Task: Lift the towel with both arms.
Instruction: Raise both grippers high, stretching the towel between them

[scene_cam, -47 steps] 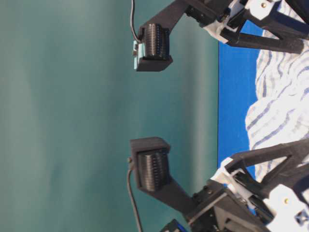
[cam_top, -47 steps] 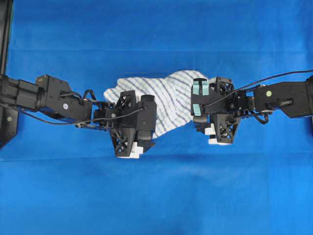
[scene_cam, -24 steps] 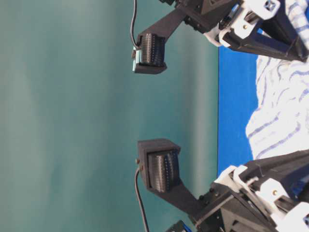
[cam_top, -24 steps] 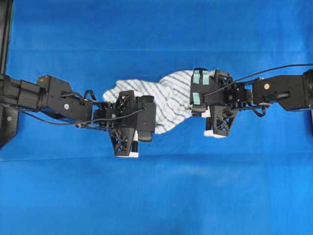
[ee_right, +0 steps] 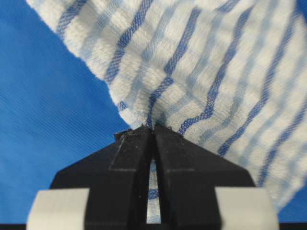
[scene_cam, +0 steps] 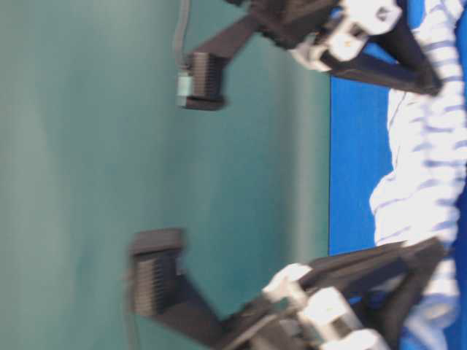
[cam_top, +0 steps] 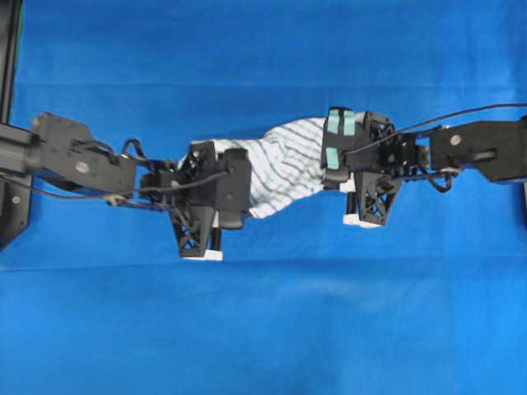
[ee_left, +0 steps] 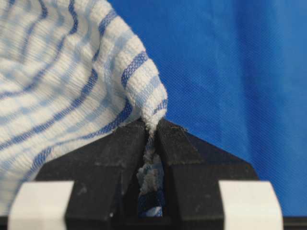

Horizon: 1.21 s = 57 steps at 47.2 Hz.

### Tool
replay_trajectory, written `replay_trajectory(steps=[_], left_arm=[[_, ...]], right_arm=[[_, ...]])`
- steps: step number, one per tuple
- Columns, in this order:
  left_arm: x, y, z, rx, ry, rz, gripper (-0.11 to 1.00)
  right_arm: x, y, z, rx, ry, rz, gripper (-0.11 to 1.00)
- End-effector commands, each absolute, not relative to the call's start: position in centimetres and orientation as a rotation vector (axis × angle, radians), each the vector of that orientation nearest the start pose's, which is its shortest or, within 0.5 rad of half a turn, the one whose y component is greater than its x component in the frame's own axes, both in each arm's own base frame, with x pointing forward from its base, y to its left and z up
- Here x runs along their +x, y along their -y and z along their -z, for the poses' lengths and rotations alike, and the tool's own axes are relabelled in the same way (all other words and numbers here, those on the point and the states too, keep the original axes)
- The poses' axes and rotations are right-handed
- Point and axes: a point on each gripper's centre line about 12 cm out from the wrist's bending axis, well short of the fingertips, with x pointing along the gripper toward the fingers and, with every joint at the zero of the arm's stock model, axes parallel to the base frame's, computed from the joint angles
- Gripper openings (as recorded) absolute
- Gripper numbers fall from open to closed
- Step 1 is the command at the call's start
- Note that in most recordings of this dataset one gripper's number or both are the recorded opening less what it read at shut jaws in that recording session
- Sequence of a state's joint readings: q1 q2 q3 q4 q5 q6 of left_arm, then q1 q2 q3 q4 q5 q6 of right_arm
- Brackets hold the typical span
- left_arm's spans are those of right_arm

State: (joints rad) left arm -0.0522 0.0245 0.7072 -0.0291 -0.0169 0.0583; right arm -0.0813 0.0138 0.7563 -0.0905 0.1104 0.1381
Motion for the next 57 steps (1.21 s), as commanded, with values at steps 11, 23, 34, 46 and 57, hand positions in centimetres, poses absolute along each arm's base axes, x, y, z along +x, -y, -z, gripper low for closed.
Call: replay_trajectory(steps=[11, 23, 34, 46, 57], left_arm=[[35.8, 0.3, -23.4, 0.031, -0.599, 0.021, 0.04], [32.8, -0.8, -30.7, 0.026, -0.474, -0.012, 0.04], [30.4, -1.0, -36.5, 0.03, -0.336, -0.02, 0.04], [28.1, -1.2, -42.1, 0.04, -0.229, -0.032, 0.04], [27.0, -1.1, -44.3, 0.042, -0.222, -0.031, 0.04]], right_arm=[[35.2, 2.9, -24.9, 0.071, -0.706, 0.118, 0.03], [34.6, 3.0, -32.6, 0.063, -0.62, 0.13, 0.03], [34.6, 3.2, -38.7, 0.052, -0.55, 0.138, 0.03], [34.3, 3.2, -44.1, 0.049, -0.486, 0.145, 0.03], [33.9, 2.7, -46.7, 0.048, -0.447, 0.132, 0.03]])
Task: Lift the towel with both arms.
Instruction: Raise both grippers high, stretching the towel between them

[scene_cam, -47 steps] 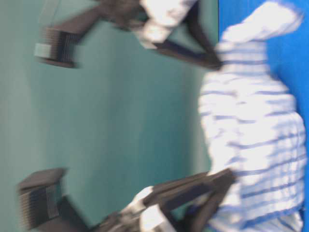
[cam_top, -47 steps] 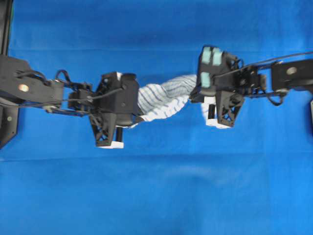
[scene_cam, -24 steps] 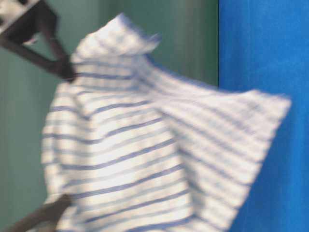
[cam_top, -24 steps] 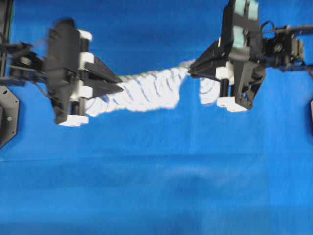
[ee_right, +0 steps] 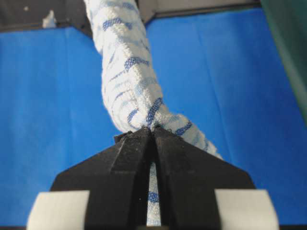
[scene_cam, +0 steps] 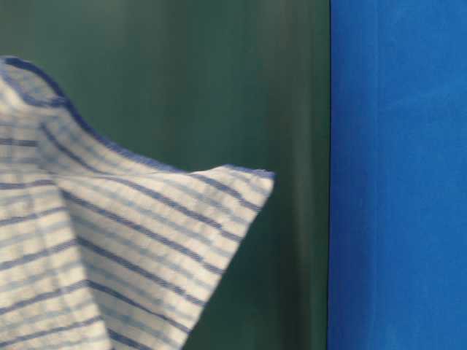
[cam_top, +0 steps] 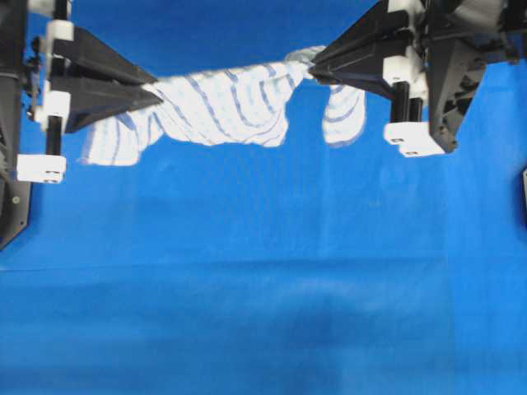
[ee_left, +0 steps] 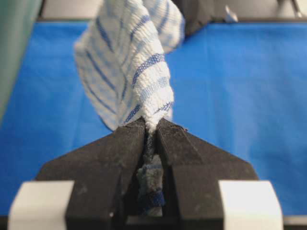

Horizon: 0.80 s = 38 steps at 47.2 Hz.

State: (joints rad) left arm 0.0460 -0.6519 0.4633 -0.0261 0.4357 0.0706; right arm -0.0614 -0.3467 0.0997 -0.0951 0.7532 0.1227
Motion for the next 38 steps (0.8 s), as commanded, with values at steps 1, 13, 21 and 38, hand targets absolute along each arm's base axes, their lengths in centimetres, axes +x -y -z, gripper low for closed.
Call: replay_trajectory(steps=[1, 13, 21, 38], left_arm=[[27.0, -1.1, -44.3, 0.042, -0.223, -0.03, 0.04], [26.9, -1.1, -44.1, 0.061, -0.236, -0.028, 0.04], [27.2, -1.1, -44.0, 0.09, -0.235, -0.025, 0.04], [27.8, -1.2, -43.9, 0.081, -0.218, -0.028, 0.41]], right_arm=[[33.9, 2.7, -46.8, 0.047, -0.446, 0.131, 0.03], [34.0, 2.6, -46.6, 0.035, -0.451, 0.127, 0.03], [34.4, 2.7, -46.0, 0.028, -0.469, 0.127, 0.03], [34.9, 2.7, -45.6, 0.034, -0.475, 0.132, 0.26]])
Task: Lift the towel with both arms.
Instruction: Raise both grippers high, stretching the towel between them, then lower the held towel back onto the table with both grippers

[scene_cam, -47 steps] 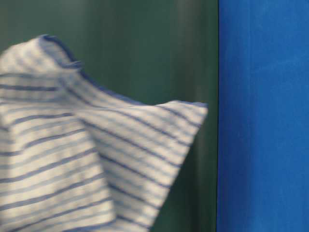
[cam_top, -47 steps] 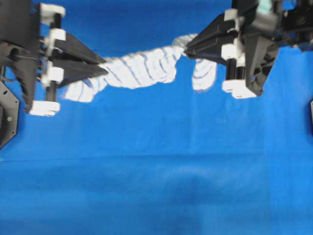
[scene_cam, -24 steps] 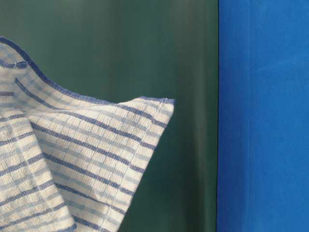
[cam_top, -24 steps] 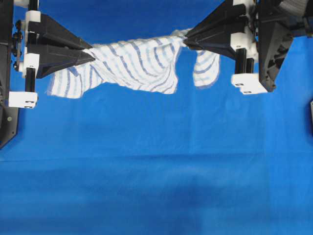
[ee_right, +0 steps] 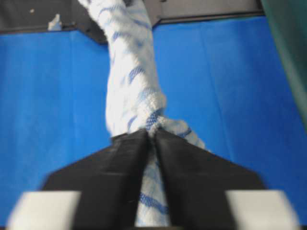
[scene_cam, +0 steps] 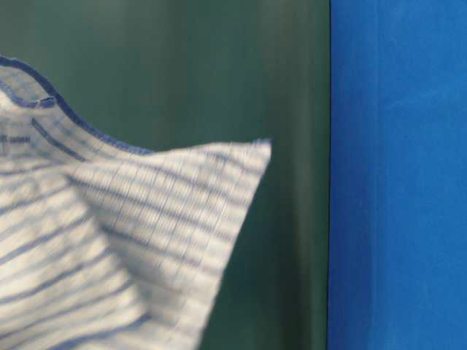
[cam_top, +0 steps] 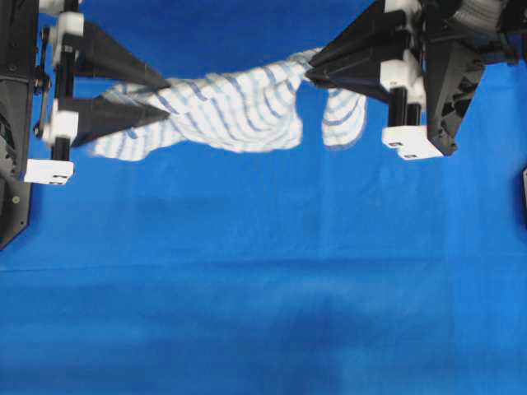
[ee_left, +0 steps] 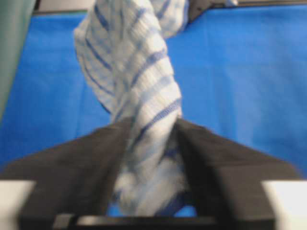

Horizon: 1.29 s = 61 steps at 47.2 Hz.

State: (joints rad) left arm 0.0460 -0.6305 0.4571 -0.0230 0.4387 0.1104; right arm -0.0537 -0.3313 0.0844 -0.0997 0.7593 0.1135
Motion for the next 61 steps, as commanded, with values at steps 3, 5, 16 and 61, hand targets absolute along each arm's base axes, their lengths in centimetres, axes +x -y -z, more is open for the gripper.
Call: replay_trajectory(steps=[3, 5, 16, 61], left_arm=[[27.5, -1.2, -43.9, 0.083, -0.215, -0.028, 0.61], [27.4, -1.2, -43.9, 0.083, -0.213, -0.029, 0.73], [27.3, -1.2, -43.1, 0.081, -0.231, -0.028, 0.89], [32.6, 1.0, -18.0, 0.07, -0.62, 0.049, 0.9]], right_arm=[[34.9, 2.8, -45.4, 0.03, -0.48, 0.134, 0.44], [34.9, 2.8, -45.4, 0.028, -0.481, 0.134, 0.57], [35.0, 2.8, -44.6, 0.03, -0.5, 0.137, 0.64], [36.0, 0.6, -20.9, 0.117, -0.747, 0.082, 0.64]])
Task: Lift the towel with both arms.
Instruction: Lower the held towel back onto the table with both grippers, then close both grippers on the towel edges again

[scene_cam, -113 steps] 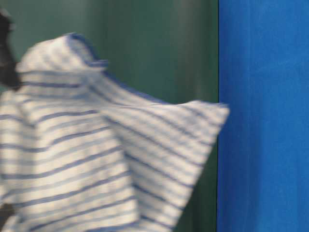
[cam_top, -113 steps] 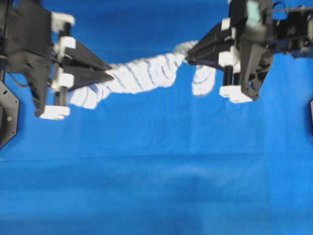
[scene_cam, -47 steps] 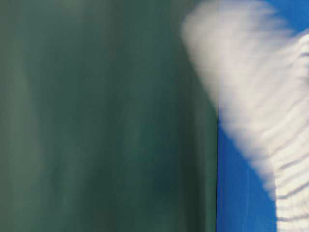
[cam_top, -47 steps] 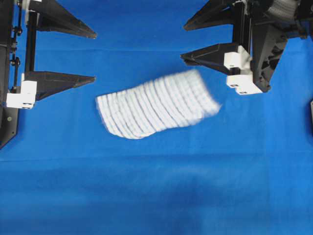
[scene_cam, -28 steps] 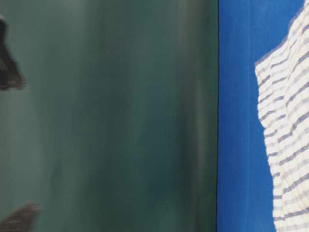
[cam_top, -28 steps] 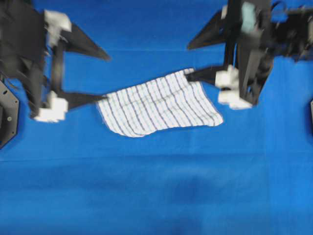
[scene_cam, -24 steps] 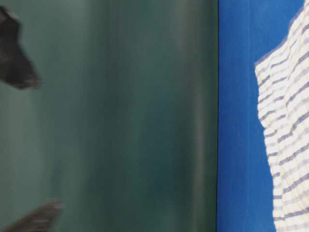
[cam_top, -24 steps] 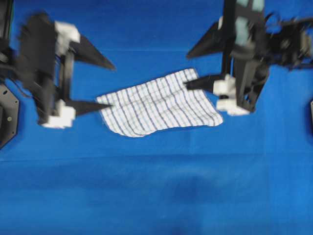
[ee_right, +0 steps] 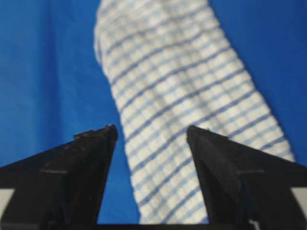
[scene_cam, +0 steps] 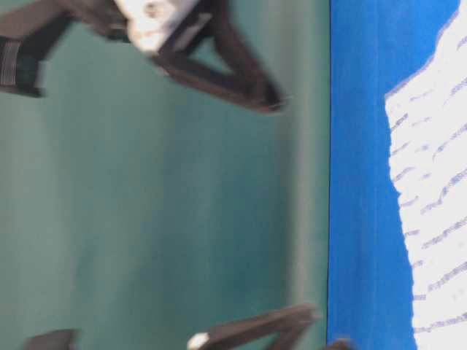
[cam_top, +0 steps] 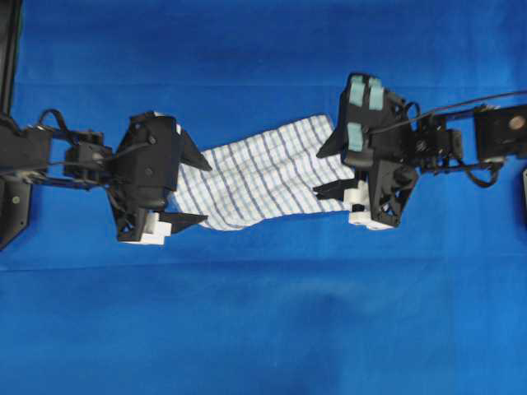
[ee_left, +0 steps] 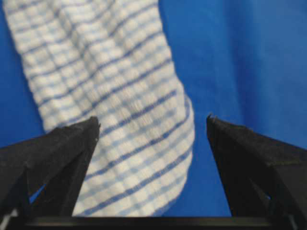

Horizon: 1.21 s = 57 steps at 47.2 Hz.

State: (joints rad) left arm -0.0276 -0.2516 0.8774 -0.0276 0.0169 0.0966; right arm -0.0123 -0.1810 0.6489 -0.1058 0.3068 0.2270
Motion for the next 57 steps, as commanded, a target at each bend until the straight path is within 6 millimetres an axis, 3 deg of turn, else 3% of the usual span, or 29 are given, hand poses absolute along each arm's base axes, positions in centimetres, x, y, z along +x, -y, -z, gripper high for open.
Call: replay_trajectory(steps=[1, 10, 20, 32, 41, 47, 51, 57], left_arm=[[32.6, 1.0, -17.5, 0.066, -0.625, 0.046, 0.9], [33.2, 1.5, -13.9, 0.053, -0.666, 0.054, 0.9], [33.6, 2.3, -10.9, 0.062, -0.735, 0.076, 0.9], [33.7, 2.3, -9.2, 0.063, -0.773, 0.076, 0.89], [34.0, 2.3, -9.0, 0.065, -0.776, 0.076, 0.84], [33.9, 2.3, -9.0, 0.065, -0.779, 0.076, 0.66], [33.8, 2.2, -9.0, 0.065, -0.785, 0.074, 0.44], [33.7, 2.2, -9.2, 0.065, -0.796, 0.075, 0.13]], right_arm=[[36.0, 0.6, -20.5, 0.117, -0.747, 0.08, 0.64], [36.5, 0.5, -16.4, 0.129, -0.797, 0.078, 0.64], [37.1, 0.5, -13.7, 0.128, -0.836, 0.076, 0.64], [37.3, 0.4, -10.5, 0.128, -0.898, 0.077, 0.64], [37.5, 0.4, -10.0, 0.128, -0.892, 0.074, 0.64], [37.6, 0.4, -10.0, 0.126, -0.889, 0.073, 0.63], [37.7, 0.4, -10.1, 0.126, -0.887, 0.073, 0.58], [37.7, 0.4, -10.5, 0.123, -0.884, 0.072, 0.29]])
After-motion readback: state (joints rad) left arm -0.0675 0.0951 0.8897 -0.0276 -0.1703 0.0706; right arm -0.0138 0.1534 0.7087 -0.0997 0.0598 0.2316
